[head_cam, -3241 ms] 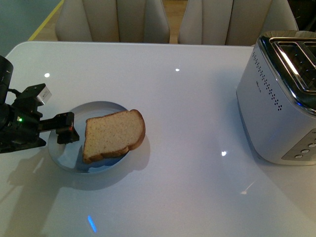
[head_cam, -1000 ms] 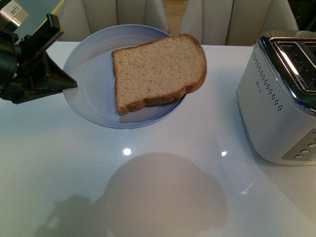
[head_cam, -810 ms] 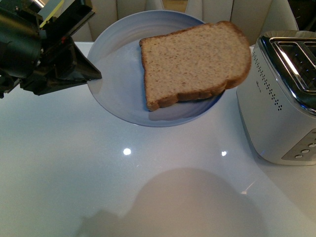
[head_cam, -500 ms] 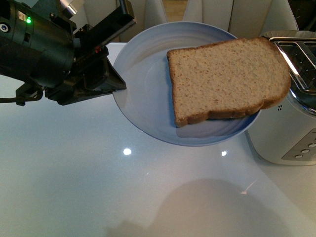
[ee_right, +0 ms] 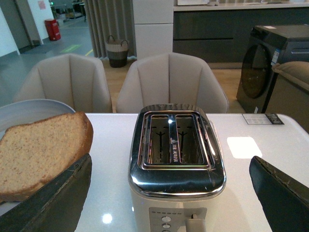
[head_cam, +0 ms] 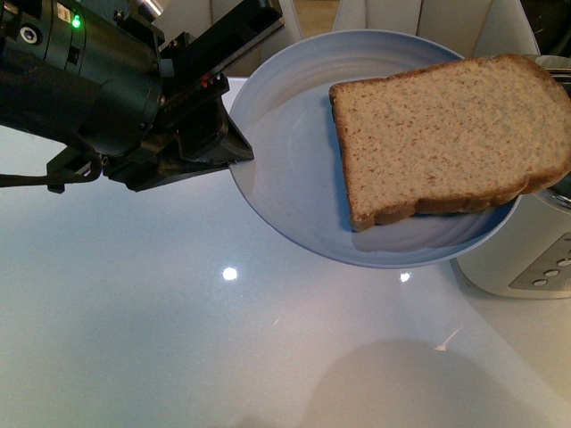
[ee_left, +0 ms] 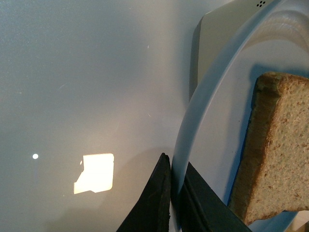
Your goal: Left arm holds plate, right arm toasts bread
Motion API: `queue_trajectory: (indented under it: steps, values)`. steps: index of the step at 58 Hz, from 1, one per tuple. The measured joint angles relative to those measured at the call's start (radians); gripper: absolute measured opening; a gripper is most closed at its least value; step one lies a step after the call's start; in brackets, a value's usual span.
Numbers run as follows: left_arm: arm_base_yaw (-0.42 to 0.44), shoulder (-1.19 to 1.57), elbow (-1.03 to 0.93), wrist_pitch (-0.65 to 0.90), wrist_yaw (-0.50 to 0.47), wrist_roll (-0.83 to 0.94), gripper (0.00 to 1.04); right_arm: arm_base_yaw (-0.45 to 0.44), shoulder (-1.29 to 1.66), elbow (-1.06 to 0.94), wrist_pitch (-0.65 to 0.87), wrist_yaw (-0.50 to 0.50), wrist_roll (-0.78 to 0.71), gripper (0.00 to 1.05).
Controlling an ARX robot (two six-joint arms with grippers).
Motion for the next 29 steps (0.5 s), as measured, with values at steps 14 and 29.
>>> queue_trajectory:
  steps: [14,29]
  values:
    - [0.000,0.000,0.001,0.000,0.000,-0.005,0.03,0.000,0.000,0.000,0.000,0.000,0.000,0.96]
    - [0.000,0.000,0.001,0.000,0.000,-0.007,0.03,0.000,0.000,0.000,0.000,0.000,0.000,0.96]
